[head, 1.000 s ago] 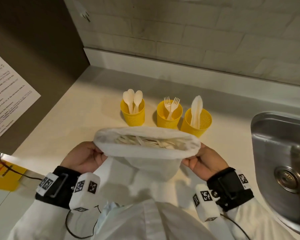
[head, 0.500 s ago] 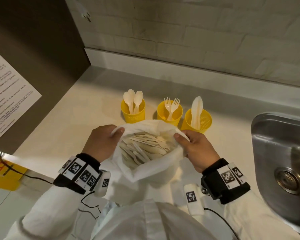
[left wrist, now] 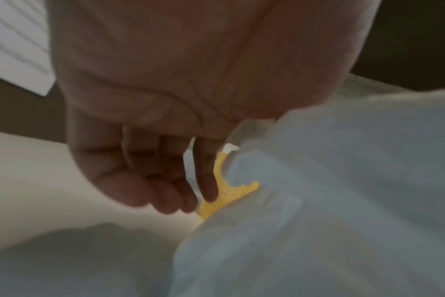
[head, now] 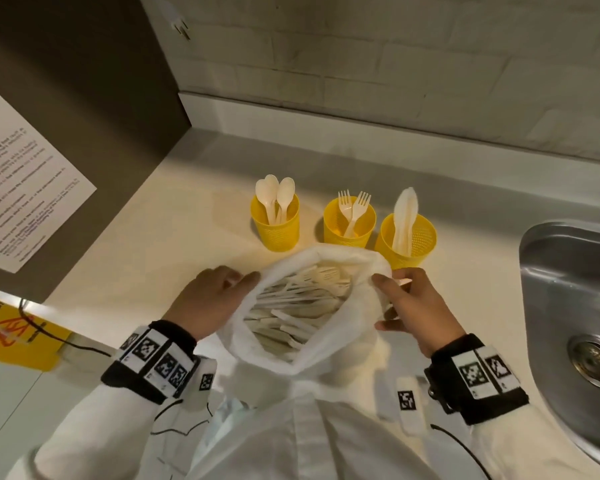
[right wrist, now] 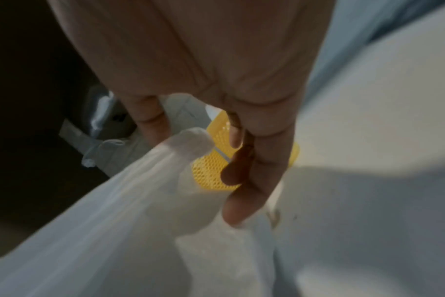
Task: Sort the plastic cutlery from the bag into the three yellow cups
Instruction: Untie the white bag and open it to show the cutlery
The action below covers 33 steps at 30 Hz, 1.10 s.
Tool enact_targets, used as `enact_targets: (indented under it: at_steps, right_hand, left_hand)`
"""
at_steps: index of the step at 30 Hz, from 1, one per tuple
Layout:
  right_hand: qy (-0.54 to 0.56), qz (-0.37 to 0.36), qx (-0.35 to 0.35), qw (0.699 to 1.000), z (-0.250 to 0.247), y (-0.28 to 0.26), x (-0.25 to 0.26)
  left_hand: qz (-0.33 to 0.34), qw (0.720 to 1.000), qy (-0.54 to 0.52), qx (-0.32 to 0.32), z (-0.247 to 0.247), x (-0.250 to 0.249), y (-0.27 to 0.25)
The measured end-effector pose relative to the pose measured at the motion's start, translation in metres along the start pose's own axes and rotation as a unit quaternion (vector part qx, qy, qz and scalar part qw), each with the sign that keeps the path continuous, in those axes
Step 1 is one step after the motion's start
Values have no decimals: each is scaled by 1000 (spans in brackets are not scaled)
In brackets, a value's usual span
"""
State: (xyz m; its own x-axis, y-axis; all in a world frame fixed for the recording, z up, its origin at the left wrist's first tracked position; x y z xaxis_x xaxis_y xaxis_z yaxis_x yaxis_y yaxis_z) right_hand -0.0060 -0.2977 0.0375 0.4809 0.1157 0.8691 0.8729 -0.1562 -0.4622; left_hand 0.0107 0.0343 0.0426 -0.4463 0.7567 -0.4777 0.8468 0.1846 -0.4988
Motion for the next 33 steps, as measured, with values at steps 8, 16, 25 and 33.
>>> enact_targets:
  at_steps: [8,16,25,33]
  right_hand:
    - [-251,15,167,953,21,-29,8]
    - [-76,-122,86,986,18,-5,11]
    - [477,109,151,859,26,11,-11]
    - [-108,-79,5,991,-2,3,-2]
  left_hand:
    - [158,968,193,7,28,-62,14]
    - [75,984,-164,-7,14,-45,-1]
    - [-107,704,-696,94,44,37,-20]
    - [-34,904,-409,118,19,28,-36]
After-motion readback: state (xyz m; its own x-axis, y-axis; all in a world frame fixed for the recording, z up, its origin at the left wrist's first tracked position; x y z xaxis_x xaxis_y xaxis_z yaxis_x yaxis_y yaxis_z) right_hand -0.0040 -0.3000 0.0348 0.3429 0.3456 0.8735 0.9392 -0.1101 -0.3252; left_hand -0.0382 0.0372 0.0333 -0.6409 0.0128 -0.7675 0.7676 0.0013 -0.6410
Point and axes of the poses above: each hand's wrist, its own y-axis towards the middle knuckle, its own z-axis out of the palm, x = y × z, the point moved 4 cm from there along y, towards the middle knuckle, and after that the axes turned 5 degrees about -z, right-handed, at the moved point
